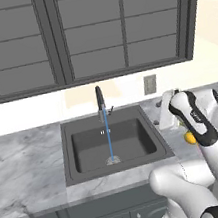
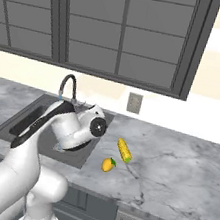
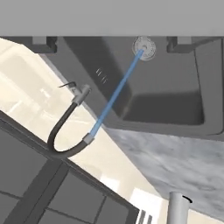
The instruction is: Turn on the sink faucet. Then move the lemon from the counter to the sink. Turn off the sink. Move the vegetable from the sink to the pot next to the stove. Finally move the pot to the rear left burner.
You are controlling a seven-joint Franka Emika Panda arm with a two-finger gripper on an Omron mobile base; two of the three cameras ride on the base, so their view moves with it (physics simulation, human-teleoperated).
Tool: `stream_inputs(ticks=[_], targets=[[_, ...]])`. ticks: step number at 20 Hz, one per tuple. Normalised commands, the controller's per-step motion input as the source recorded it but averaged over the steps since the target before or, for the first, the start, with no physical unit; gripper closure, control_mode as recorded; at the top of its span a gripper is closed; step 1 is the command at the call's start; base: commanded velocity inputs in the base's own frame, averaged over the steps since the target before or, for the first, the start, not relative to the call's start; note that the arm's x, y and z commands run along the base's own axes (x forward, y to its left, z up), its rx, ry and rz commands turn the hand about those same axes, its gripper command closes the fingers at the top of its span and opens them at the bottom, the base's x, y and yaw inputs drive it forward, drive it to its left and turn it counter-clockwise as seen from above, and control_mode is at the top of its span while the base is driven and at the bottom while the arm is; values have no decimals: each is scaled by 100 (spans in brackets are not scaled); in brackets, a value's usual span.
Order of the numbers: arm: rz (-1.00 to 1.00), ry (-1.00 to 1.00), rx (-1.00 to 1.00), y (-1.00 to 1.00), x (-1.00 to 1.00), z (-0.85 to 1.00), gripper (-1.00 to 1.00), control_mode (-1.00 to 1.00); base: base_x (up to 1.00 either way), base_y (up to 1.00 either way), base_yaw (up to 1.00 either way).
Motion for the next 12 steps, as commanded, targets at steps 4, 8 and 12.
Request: stream_inputs(ticks=[4,8,12], targets=[[24,7,-55,-15,-40,9,-100,-100,0,0,0],[26,16,-48,-28,-20,-8,-100,-100,0,0,0],[34,23,-45,-34,-9,-32,-100,-100,0,0,0]])
